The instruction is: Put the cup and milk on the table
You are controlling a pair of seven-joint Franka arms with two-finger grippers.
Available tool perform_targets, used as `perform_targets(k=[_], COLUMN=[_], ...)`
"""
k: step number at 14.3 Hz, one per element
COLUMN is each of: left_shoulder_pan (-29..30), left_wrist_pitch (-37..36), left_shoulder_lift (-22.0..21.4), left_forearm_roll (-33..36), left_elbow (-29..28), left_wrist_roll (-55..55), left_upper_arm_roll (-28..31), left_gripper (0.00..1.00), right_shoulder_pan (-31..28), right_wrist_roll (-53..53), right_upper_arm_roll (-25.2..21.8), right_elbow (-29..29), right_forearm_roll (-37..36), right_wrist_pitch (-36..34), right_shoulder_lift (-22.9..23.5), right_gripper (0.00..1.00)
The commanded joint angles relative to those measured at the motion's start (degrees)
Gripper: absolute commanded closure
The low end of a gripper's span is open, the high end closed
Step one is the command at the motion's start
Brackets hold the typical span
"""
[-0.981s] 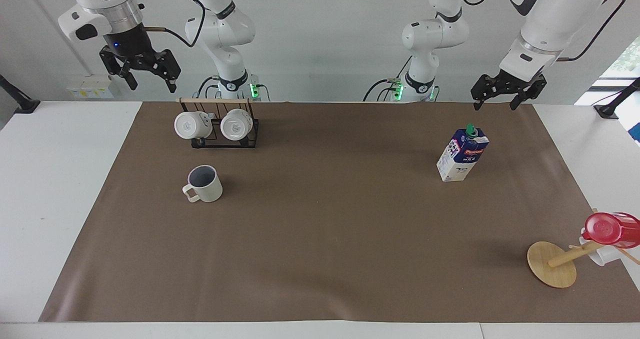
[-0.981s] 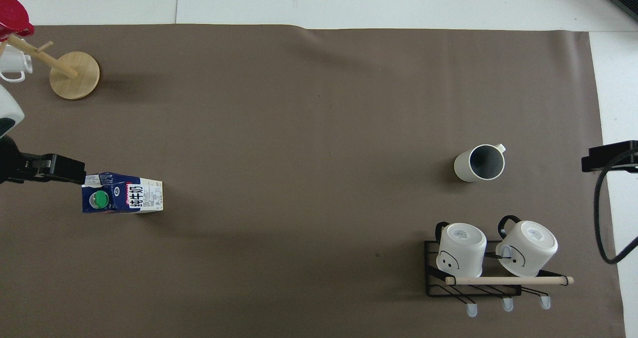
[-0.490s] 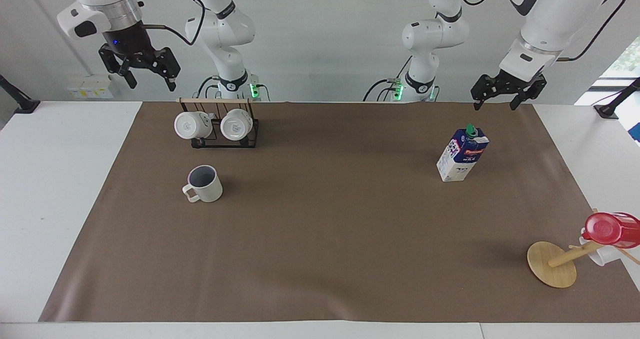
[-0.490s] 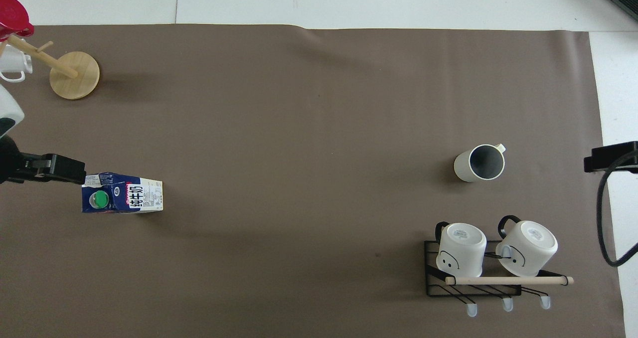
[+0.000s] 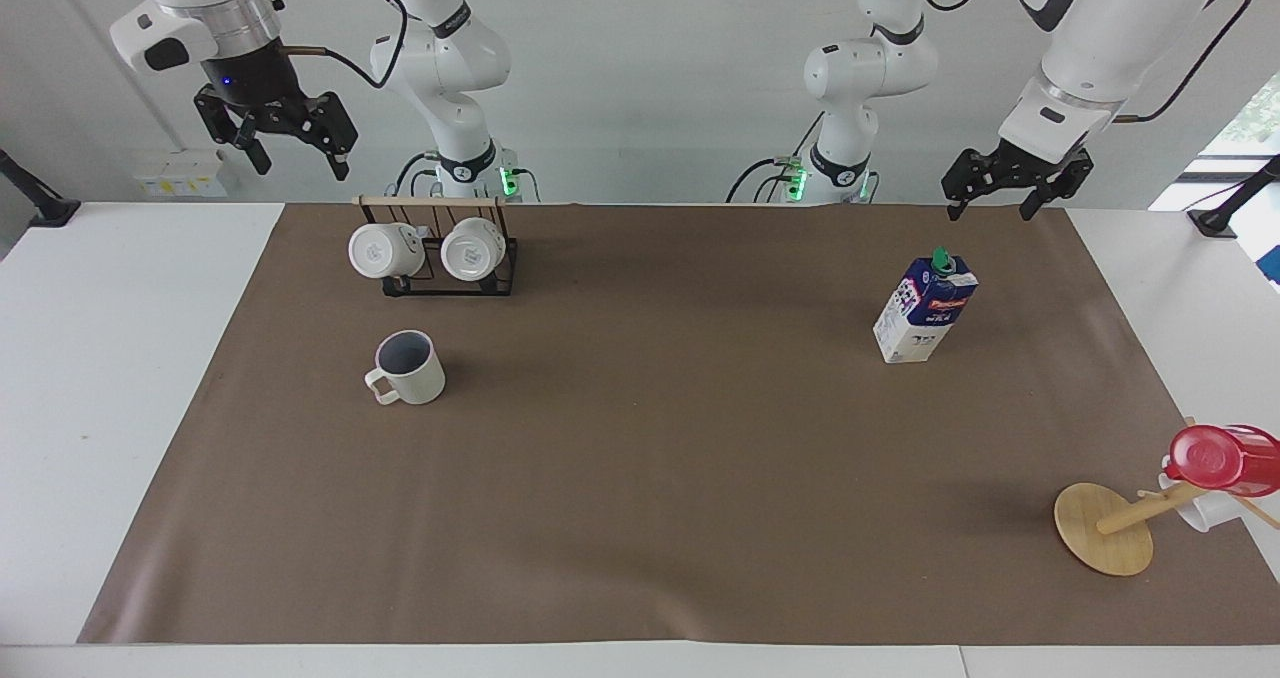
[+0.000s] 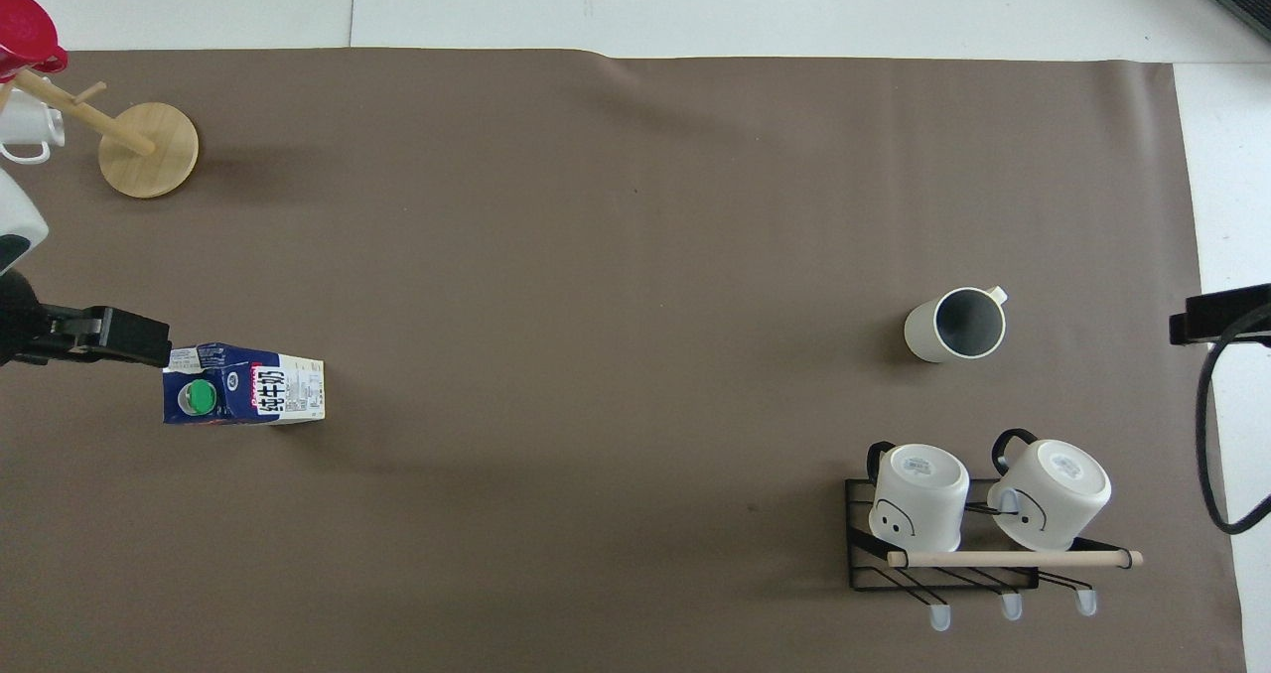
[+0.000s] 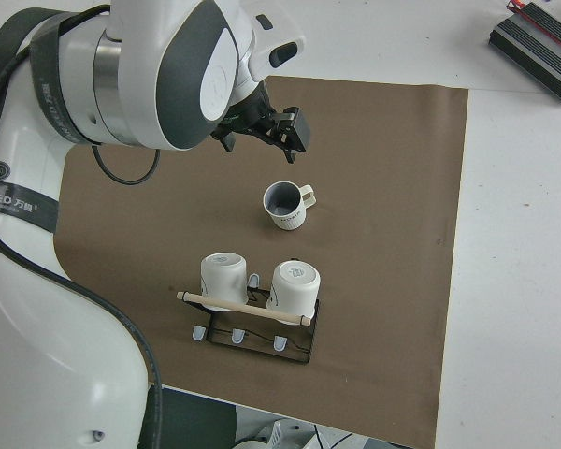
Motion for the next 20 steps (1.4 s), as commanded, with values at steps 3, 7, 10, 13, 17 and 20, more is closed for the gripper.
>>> perform_targets(k=[3, 7, 10, 13, 17, 20], left_shoulder_pan=[0.4, 0.4, 0.4, 0.3, 0.4, 0.4], left_wrist_pitch=[-0.7, -0.7, -0.7, -1.0, -0.9, -0.9], left_shoulder_lift=[-0.3, -0.3, -0.3, -0.3, -0.3, -0.3], left_forearm_roll=[0.4, 0.4, 0.4, 0.4, 0.4, 0.4], left_elbow=[0.7, 0.7, 0.7, 0.7, 0.7, 0.7], left_wrist_roll=[-0.3, -0.3, -0.3, -0.3, -0.4, -0.4], left_upper_arm_roll=[-0.3, -0.3, -0.3, -0.3, -0.3, -0.3], left_gripper=[0.00, 0.00, 0.00, 0.00, 0.00, 0.00], right_shoulder_pan=[-0.1, 0.0, 0.0, 0.0, 0.0, 0.0], right_wrist_roll=[-0.4, -0.2, -0.2, -0.2, -0.2, -0.2], right_upper_arm_roll=[0.4, 0.5, 0.5, 0.5, 0.5, 0.5], right_elbow=[0.4, -0.2, -0.4, -0.7, -0.6, -0.7], right_forearm_roll=[0.1, 0.2, 0.3, 0.3, 0.3, 0.3], right_wrist_pitch=[-0.2, -0.1, -0.1, -0.1, -0.1, -0.1], right_shoulder_lift=[0.5, 0.1, -0.1, -0.2, -0.2, -0.1], right_gripper=[0.00, 0.00, 0.00, 0.00, 0.00, 0.00])
